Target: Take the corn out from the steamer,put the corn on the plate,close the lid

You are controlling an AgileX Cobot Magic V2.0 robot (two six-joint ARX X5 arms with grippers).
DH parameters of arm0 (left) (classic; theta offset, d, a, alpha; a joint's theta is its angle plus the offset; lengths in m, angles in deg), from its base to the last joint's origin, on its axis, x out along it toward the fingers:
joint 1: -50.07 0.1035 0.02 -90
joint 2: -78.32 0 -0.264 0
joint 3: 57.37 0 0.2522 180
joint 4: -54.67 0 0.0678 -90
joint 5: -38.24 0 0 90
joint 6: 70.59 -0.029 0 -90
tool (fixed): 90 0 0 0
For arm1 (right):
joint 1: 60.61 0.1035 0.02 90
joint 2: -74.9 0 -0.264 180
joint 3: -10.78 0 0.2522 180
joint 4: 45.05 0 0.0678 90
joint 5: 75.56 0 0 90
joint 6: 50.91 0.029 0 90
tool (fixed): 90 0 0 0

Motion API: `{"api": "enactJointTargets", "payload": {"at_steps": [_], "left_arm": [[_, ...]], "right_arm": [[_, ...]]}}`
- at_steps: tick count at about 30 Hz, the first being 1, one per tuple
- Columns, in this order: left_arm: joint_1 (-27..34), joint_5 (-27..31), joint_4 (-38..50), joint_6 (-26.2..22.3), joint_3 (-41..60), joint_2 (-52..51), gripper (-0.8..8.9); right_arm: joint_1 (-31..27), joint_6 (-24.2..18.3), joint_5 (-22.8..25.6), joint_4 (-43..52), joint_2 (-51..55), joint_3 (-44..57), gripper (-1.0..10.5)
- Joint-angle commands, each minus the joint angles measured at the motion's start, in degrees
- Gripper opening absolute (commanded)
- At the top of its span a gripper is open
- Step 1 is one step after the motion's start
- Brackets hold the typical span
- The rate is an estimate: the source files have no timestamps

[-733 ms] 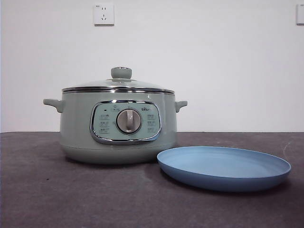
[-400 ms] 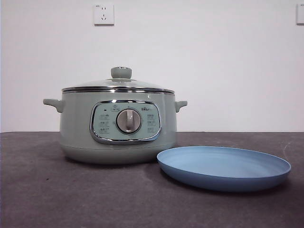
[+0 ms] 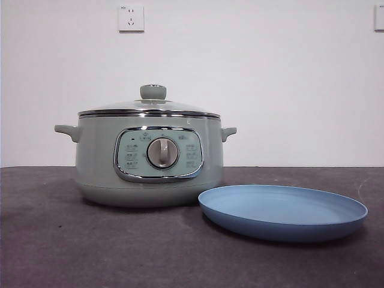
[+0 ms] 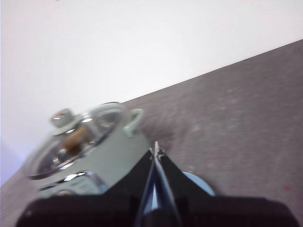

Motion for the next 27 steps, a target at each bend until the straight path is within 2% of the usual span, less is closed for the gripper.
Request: {"api": "enactJointTargets", "payload": {"at_steps": [1, 5, 7, 12, 15, 21, 23, 27], "left_arm": [[0.1, -3.0, -2.0, 0.8, -3.4, 2.8, -0.07], [0.1, -7.8, -5.7, 0.5, -9.8, 8.6, -0.07], [0.1, -11.4, -7.0, -0.4, -13.3, 12.2, -0.07], [0.1, -19.1, -11.3, -2.6, -21.8, 20.7, -0.07], [0.1, -23.0, -14.2, -4.1, -26.6, 24.9, -0.07], [0.0, -26.5, -21.6, -8.4, -34.9, 30.5, -0.07], [0.0, -27.3, -24.3, -10.0, -37.0, 31.6, -0.07], [0.0, -27.7, -28.0, -11.1, -39.4, 33.0, -0.04]], "right_arm": [[0.1, -0.8, -3.8, -0.6, -5.1, -5.4, -0.1], [0.2, -5.5, -10.4, -5.8, -13.4, -14.7, -0.1], [0.3, -9.2, -13.9, -10.3, -17.6, -20.1, -0.1], [2.4, -19.1, -18.2, -22.7, -26.3, -33.1, -0.1], [4.1, -24.5, -18.4, -30.9, -30.7, -40.3, -0.1], [8.0, -32.7, -18.3, -45.9, -38.0, -51.0, -0.1], [9.3, -34.2, -18.3, -49.0, -39.6, -52.9, -0.1], [11.4, -34.3, -18.2, -49.7, -41.0, -53.5, -0.1]]}}
